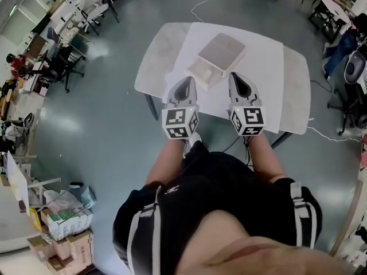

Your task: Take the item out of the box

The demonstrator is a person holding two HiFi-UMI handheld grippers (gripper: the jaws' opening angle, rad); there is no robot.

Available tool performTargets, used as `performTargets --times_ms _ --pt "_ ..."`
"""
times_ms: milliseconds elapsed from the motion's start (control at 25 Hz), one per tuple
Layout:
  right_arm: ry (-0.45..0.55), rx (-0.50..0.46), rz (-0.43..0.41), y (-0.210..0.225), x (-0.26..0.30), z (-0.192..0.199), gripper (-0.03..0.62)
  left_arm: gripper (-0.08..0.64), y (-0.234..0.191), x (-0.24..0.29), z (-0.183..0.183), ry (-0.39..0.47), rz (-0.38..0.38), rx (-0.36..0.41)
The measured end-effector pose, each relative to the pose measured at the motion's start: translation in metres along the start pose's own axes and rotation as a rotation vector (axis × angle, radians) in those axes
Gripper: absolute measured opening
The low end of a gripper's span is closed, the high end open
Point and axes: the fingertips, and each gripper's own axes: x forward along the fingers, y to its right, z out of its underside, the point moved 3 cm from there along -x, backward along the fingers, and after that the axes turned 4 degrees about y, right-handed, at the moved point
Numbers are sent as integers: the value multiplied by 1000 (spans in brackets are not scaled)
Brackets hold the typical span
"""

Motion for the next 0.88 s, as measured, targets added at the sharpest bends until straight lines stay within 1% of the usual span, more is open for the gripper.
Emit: performTargets --times_ms 520,760,880 --pt "-38 -11 95 19 122 14 12 12 -78 111 2 -50 103 -36" --pt "-49 -5 149 40 152 24 12 12 -88 152 12 -90 144 -36" --pt "-53 17 153 57 153 28 12 12 -82 164 17 -100 131 -41"
